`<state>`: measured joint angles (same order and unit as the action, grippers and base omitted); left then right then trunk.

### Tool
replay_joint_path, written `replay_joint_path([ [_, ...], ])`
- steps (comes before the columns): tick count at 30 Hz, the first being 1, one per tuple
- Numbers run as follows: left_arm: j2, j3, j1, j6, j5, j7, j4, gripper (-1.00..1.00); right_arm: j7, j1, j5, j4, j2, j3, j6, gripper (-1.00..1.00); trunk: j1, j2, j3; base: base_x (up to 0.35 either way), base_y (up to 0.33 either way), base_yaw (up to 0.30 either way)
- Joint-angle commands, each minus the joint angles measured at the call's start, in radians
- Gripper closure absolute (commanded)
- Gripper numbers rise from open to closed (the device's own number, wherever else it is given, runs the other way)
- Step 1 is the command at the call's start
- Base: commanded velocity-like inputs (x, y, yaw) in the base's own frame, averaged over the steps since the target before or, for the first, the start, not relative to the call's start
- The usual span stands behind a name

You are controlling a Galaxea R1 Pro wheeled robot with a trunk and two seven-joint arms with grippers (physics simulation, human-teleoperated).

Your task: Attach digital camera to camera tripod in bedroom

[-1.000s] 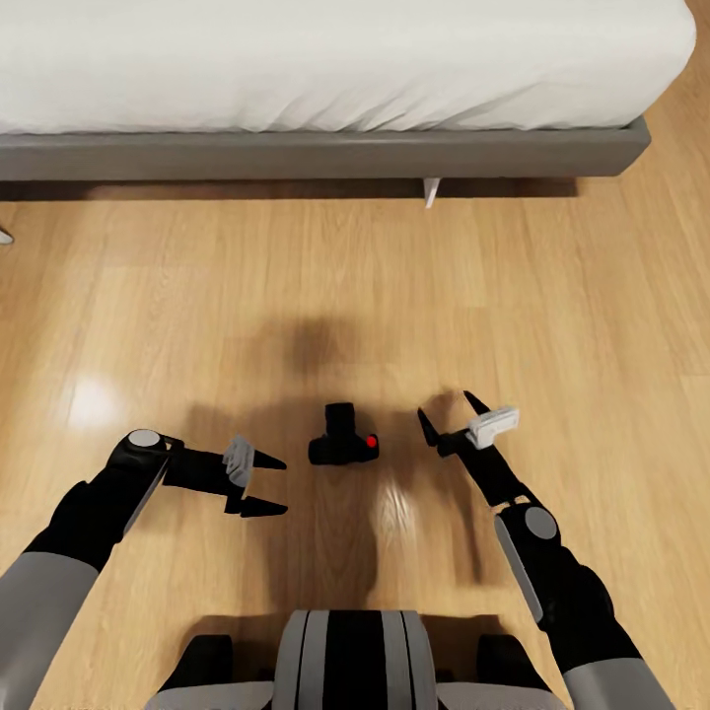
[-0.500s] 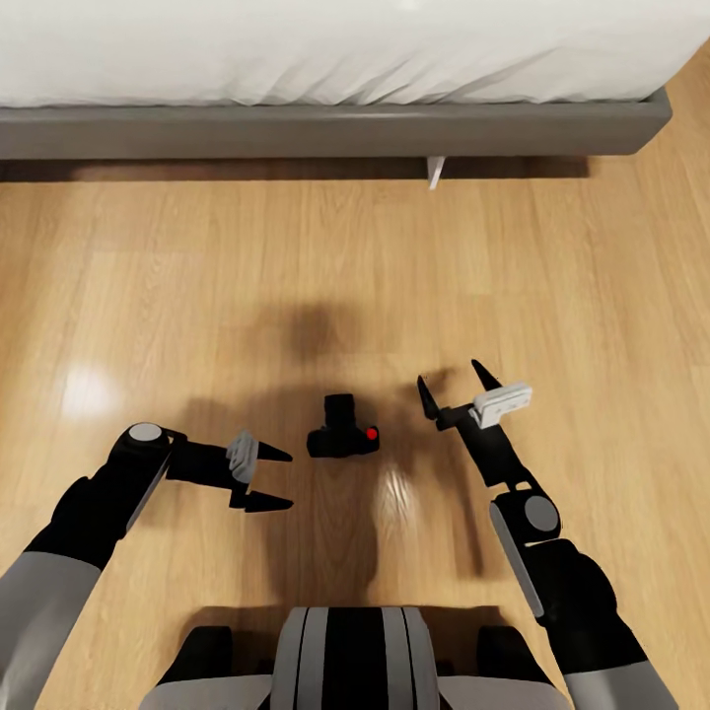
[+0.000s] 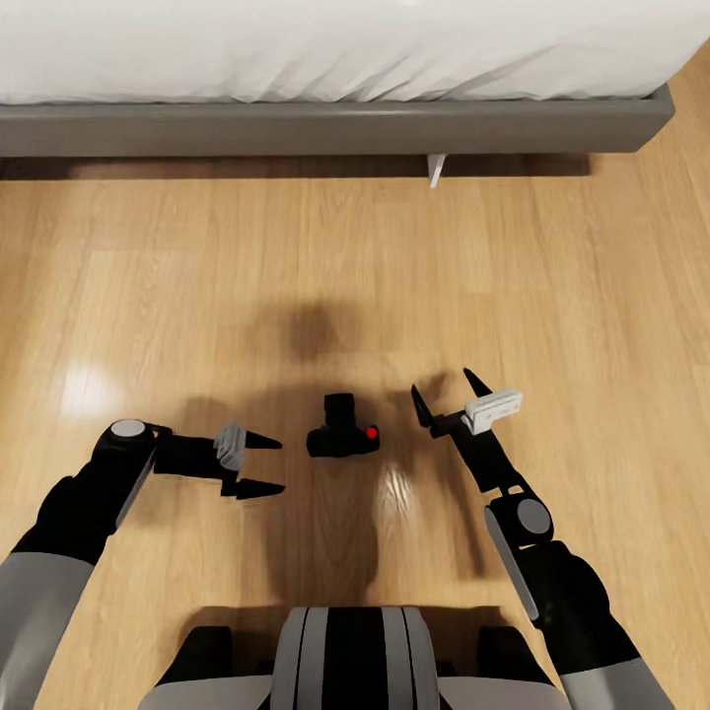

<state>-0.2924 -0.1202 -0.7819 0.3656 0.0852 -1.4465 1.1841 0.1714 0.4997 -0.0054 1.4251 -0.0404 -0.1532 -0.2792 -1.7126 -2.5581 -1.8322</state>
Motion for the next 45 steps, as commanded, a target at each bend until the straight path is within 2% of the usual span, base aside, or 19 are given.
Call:
replay_joint_path([
  [1,0.0,0.012,0.0,0.011,0.004,-0.005,0.001,-1.0,0.002,0.0,-0.001,-0.001,-0.001,0.0,-0.003,-1.0,0.0,0.0,0.0,0.0,0.0,0.0],
  [3,-0.001,0.053,0.0,0.012,0.004,-0.005,0.002,-1.0,0.002,0.0,-0.001,-0.001,-0.001,0.0,-0.003,-1.0,-0.001,-0.001,0.0,0.0,0.0,0.0],
  [6,-0.001,0.092,0.0,0.013,0.004,-0.006,0.006,-1.0,0.001,0.0,-0.001,-0.002,-0.001,0.0,-0.003,-1.0,-0.003,-0.002,0.0,0.0,0.0,0.0],
  [7,-0.001,0.128,0.0,0.013,0.004,-0.006,0.03,-1.0,0.001,0.0,-0.001,-0.003,-0.001,0.0,-0.003,-1.0,-0.003,-0.002,0.0,0.0,0.0,0.0],
  [9,0.0,0.143,0.0,0.014,0.004,-0.006,0.057,-1.0,0.0,0.0,0.0,-0.003,-0.001,0.001,-0.003,-1.0,-0.004,-0.002,0.0,0.0,0.0,0.0],
  [20,0.001,0.152,0.0,0.014,0.005,-0.007,0.104,-1.0,0.0,0.0,0.001,-0.003,-0.001,0.0,-0.005,-1.0,-0.007,-0.004,0.0,0.0,0.0,0.0],
  [24,0.002,0.147,0.0,0.012,0.008,-0.006,0.156,-1.0,0.0,0.0,0.002,-0.003,-0.001,0.0,-0.004,-1.0,-0.007,-0.004,0.0,0.0,0.0,0.0],
  [36,0.011,0.15,0.0,-0.002,0.01,0.004,0.173,-1.0,0.0,0.0,0.002,-0.003,-0.001,0.0,-0.003,-1.0,-0.007,-0.004,0.0,0.0,0.0,0.0],
  [40,0.018,0.15,0.0,-0.038,0.01,0.009,0.166,-1.0,0.0,0.0,0.002,-0.003,-0.001,0.0,-0.003,-1.0,-0.007,-0.004,0.0,0.0,0.0,0.0],
  [45,0.027,0.149,0.0,-0.136,0.01,0.052,0.133,-1.0,0.0,0.0,0.001,-0.004,-0.001,0.0,-0.003,-1.0,-0.007,-0.004,0.0,0.0,0.0,0.0],
])
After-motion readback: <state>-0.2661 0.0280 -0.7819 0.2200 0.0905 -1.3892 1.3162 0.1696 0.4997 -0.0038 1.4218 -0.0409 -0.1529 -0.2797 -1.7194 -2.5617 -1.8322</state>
